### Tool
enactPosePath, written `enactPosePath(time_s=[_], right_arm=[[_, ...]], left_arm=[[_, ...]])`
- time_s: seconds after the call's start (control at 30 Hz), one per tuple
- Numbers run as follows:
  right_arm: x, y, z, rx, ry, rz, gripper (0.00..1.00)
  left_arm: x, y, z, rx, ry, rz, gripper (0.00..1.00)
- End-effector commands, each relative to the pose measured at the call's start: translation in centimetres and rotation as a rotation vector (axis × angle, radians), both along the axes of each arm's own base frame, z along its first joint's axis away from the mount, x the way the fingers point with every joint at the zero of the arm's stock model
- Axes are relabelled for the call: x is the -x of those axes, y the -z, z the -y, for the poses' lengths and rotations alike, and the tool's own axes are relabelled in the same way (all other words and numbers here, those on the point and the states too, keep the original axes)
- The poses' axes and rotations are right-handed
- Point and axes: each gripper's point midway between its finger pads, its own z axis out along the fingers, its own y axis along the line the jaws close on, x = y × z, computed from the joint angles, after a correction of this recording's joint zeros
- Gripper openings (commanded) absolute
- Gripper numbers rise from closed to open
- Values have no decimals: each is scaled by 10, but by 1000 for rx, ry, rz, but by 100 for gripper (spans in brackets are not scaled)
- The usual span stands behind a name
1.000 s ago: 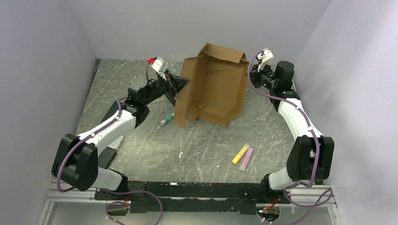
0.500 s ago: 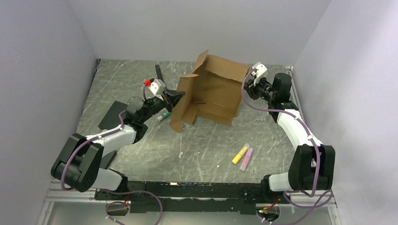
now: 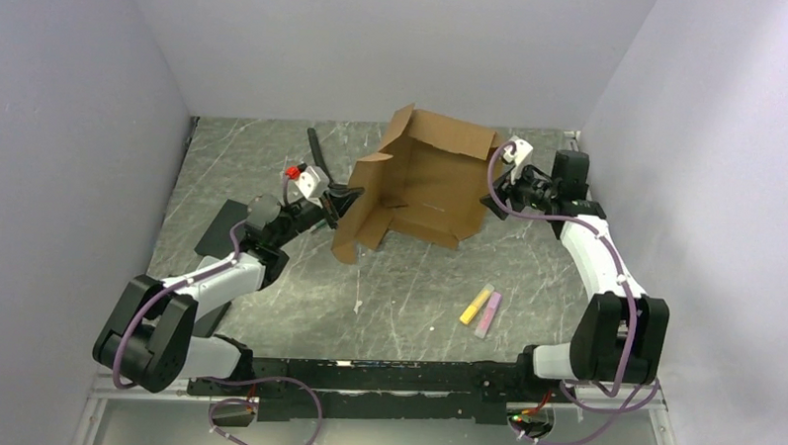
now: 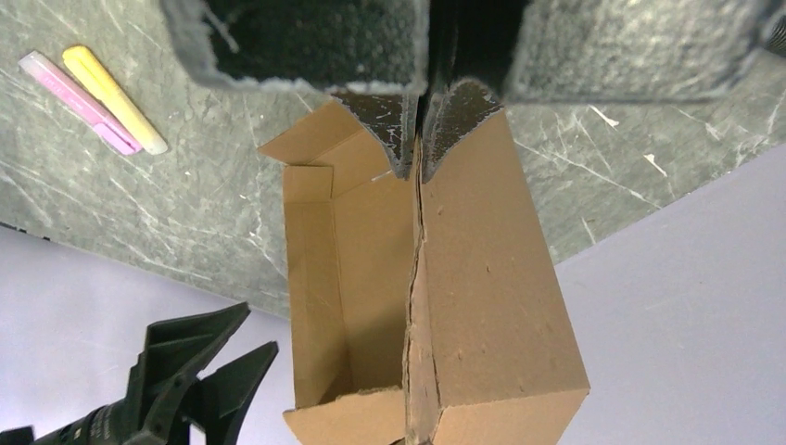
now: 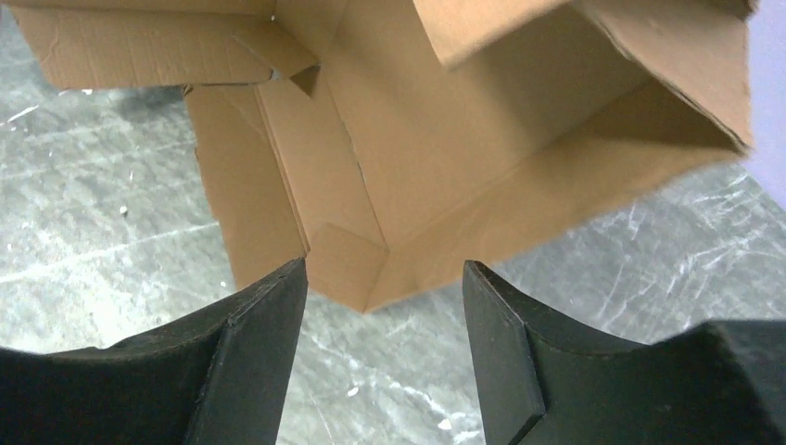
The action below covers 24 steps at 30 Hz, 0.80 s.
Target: Fold the paper box
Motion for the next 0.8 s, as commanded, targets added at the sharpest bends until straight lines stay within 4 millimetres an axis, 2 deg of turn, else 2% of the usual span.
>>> enactPosePath(time_s=[0.0, 0.1, 0.23, 0.3, 0.4, 0.5, 0.6, 0.67, 0.77], right_arm=[[19, -33, 6, 21, -94, 86, 68], [32, -35, 12, 31, -120, 79, 70], [50, -50, 19, 40, -152, 90, 72], [59, -64, 19, 34, -173, 102, 73], [64, -97, 14, 2, -190, 135, 78], [53, -136, 9, -92, -153, 136, 91], [33, -164, 3, -173, -141, 118, 96], [13, -170, -5, -178, -119, 76, 96], [-20, -164, -18, -136, -73, 6, 96]], left_arm=[[7, 9, -2, -58, 16, 35, 0], [8, 13, -2, -70, 19, 38, 0], [9, 16, -2, -81, 21, 43, 0], [10, 16, -2, -83, 24, 49, 0], [11, 15, -1, -85, 31, 57, 0], [12, 13, 0, -79, 41, 60, 0], [14, 11, 1, -69, 49, 62, 0], [15, 10, 1, -62, 53, 62, 0], [17, 8, 1, -55, 56, 62, 0]])
